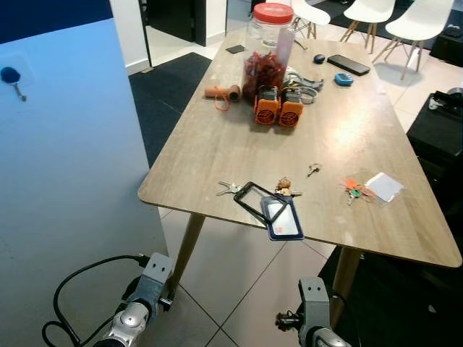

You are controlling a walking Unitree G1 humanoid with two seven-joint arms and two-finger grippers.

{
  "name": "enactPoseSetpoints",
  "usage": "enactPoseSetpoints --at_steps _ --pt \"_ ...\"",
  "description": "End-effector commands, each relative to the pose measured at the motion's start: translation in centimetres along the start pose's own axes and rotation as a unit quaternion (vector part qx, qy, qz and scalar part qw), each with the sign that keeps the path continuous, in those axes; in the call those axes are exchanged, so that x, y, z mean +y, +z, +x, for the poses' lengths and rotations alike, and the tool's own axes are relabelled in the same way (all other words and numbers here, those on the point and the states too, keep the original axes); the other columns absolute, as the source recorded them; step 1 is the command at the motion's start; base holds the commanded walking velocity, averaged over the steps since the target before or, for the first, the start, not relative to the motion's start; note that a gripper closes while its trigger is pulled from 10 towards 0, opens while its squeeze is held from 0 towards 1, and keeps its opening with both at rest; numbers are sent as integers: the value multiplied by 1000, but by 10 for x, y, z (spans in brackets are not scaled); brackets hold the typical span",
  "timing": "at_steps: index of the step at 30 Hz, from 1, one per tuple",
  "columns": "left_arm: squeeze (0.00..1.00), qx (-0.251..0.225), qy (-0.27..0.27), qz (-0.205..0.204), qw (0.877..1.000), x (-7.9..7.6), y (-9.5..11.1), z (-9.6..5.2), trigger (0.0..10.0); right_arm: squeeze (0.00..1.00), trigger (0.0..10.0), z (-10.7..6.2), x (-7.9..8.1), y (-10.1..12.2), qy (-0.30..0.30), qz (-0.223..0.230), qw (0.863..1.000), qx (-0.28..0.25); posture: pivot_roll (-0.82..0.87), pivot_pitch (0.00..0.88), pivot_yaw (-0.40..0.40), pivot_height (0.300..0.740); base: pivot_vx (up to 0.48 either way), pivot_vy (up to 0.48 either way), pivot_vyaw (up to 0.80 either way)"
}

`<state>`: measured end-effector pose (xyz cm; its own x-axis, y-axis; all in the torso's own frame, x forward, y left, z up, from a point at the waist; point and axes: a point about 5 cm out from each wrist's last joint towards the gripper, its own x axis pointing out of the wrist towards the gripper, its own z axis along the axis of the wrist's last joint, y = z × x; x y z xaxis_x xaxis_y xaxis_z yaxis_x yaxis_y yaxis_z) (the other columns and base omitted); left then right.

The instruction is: Hang keys on a hook

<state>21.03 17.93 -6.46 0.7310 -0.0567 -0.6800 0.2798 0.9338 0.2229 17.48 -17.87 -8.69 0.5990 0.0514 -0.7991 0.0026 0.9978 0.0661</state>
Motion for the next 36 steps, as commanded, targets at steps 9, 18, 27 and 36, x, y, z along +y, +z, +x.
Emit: enactPoseSetpoints --at_steps 9,18,27,36 --pt "0 -5 7 -8 1000 1 1 0 10000 0 10000 0 -1 3 3 -9 1000 -6 85 0 -57 740 0 0 800" --pt "0 -1 9 -9 1000 2 -3 -2 10000 0 10000 1 0 4 5 -12 1000 -7 87 0 -57 740 0 0 800" --pt "0 -2 11 -9 1000 4 -3 -2 10000 0 10000 1 2 6 12 7 1000 -18 85 0 -53 740 0 0 533" --pt "0 -3 11 -11 1000 4 -3 -2 10000 0 10000 1 7 4 28 2 1000 -12 87 2 -53 740 0 0 -308"
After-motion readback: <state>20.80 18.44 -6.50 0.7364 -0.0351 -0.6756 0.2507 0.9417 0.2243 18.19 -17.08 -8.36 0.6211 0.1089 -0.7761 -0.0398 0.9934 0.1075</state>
